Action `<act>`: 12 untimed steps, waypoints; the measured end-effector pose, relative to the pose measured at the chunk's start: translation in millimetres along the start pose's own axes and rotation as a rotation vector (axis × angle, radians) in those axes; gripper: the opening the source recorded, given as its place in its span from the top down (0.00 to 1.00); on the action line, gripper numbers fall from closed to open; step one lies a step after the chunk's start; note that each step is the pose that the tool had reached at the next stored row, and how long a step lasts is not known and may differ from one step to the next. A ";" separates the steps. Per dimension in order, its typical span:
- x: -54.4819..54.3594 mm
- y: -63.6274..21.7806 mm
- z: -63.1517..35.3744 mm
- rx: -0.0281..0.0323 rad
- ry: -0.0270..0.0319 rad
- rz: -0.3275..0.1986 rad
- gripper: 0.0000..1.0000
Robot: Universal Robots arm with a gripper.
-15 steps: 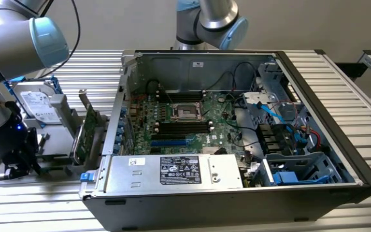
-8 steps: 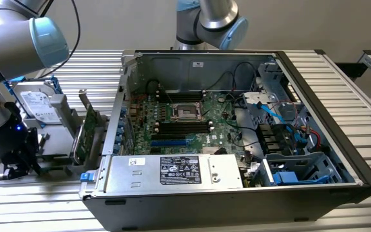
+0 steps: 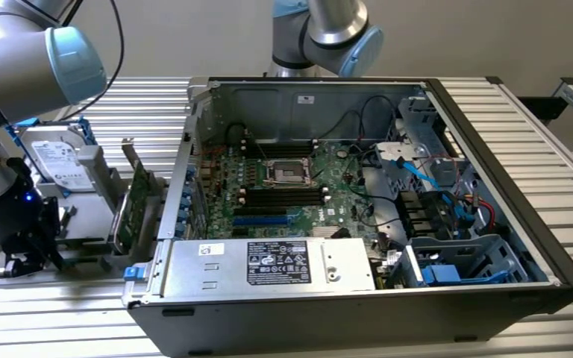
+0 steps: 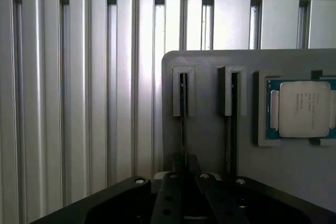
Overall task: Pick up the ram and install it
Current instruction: 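Pick up the ram and move it above insertion slot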
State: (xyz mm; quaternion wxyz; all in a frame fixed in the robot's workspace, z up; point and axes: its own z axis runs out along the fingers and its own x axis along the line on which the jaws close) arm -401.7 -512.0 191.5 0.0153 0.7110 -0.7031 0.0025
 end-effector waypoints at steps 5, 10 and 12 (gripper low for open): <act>0.1 0.1 -3.5 0.0000 0.0000 0.000 0.86; 0.3 0.2 -11.7 0.0000 0.0000 0.000 0.86; 0.4 0.3 -16.2 -0.0001 0.0000 0.000 0.86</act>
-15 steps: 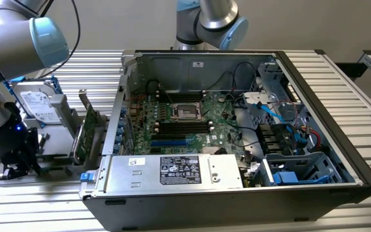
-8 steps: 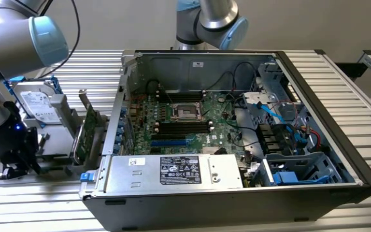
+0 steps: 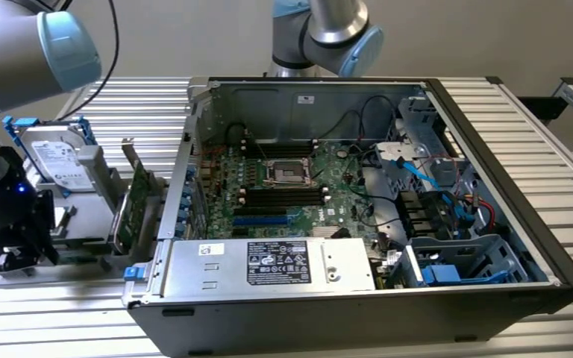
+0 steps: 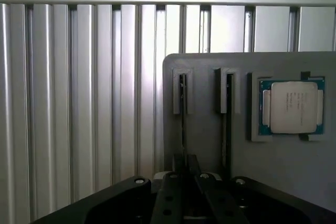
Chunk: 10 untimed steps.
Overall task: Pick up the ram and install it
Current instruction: 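Pick up the ram and move it above insertion slot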
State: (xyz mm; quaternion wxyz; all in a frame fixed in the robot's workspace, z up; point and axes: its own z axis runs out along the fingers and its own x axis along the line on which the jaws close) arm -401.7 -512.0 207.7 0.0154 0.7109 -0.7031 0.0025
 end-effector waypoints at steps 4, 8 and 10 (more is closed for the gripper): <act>0.3 0.2 -11.7 -0.0005 0.0000 0.000 0.86; 0.8 0.5 -29.7 -0.0023 0.0000 0.000 0.86; 1.0 0.4 -38.7 -0.0034 -0.0001 0.000 0.86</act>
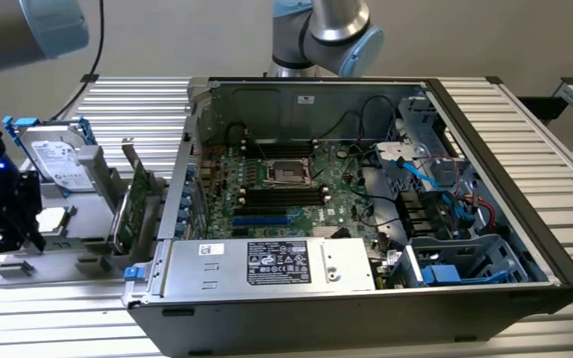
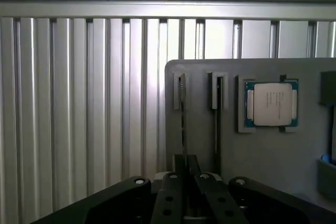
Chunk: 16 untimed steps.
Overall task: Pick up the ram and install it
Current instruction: 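Pick up the ram and move it above insertion slot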
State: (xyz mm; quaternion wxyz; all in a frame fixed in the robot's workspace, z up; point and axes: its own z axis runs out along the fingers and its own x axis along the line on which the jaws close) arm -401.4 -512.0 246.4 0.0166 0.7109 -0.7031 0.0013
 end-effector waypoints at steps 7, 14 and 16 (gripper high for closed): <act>0.6 -2.4 -31.8 -0.0034 -0.0001 0.000 0.86; 0.4 -21.7 -64.2 -0.0098 -0.0001 0.000 0.86; 0.5 -27.7 -73.5 -0.0119 -0.0001 0.000 0.86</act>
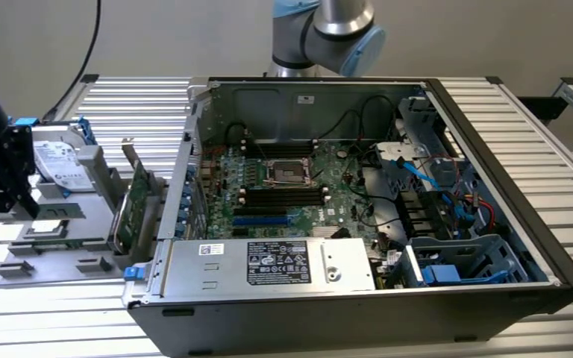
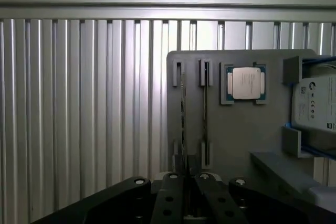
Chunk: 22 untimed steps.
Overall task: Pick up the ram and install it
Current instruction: 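Pick up the ram and move it above insertion slot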
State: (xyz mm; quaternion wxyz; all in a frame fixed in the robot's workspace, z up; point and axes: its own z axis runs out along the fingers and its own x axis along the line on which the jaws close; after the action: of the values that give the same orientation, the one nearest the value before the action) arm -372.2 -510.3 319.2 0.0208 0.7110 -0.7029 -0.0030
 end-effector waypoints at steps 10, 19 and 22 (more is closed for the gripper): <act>0.3 -28.1 -45.6 -0.0106 -0.0001 -0.001 0.86; 0.7 -61.3 -69.9 -0.0197 -0.0002 -0.001 0.86; 0.7 -73.4 -74.3 -0.0215 -0.0002 -0.001 0.86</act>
State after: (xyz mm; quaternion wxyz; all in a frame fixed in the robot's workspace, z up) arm -296.3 -508.3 391.0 0.0283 0.7112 -0.7024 -0.0106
